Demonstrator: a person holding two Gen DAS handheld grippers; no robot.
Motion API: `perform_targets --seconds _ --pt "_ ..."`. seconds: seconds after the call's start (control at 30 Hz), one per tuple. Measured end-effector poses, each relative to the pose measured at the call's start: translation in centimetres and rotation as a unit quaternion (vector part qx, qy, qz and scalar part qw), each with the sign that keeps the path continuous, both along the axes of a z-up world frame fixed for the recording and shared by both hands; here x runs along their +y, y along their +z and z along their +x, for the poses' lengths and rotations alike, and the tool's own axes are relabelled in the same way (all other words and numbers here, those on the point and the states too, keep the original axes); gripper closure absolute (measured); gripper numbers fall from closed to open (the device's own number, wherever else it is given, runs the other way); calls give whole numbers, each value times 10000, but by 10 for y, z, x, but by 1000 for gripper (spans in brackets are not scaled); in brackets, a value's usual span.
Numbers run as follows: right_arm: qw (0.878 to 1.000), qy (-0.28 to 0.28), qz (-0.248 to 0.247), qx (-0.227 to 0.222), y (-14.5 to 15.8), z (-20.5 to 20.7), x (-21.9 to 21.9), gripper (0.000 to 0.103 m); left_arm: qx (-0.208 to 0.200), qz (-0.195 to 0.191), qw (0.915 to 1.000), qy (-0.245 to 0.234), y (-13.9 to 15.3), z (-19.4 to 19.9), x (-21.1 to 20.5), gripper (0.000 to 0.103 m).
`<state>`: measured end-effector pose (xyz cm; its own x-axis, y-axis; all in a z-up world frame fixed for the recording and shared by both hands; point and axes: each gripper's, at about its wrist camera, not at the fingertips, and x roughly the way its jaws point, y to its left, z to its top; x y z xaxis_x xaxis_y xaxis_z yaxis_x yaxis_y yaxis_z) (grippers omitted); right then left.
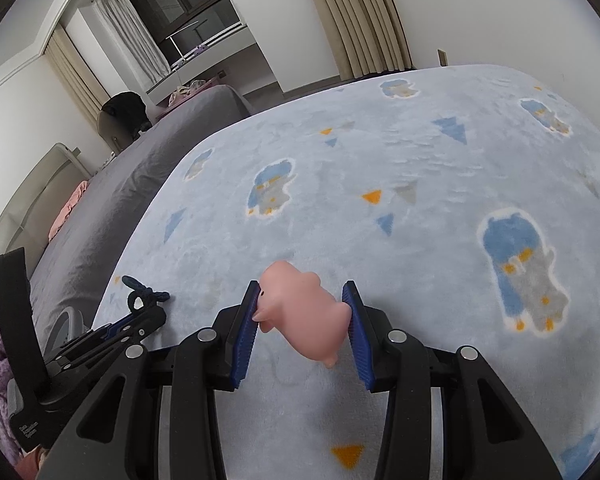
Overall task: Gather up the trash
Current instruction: 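Carry the cable and pig over the basket and release both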
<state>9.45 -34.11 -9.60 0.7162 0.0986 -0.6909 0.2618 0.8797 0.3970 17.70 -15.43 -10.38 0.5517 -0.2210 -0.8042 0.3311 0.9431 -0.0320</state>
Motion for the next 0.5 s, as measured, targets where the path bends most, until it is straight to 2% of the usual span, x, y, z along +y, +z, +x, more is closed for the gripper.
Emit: perform_targets --seconds 0.3,0.5 --pt "9996 59 -275 23 3 1 9 63 -405 157 9990 -69 16 -30 13 87" --pt "9981 96 -603 22 9 -4 22 63 -581 94 9982 -80 35 -47 39 87"
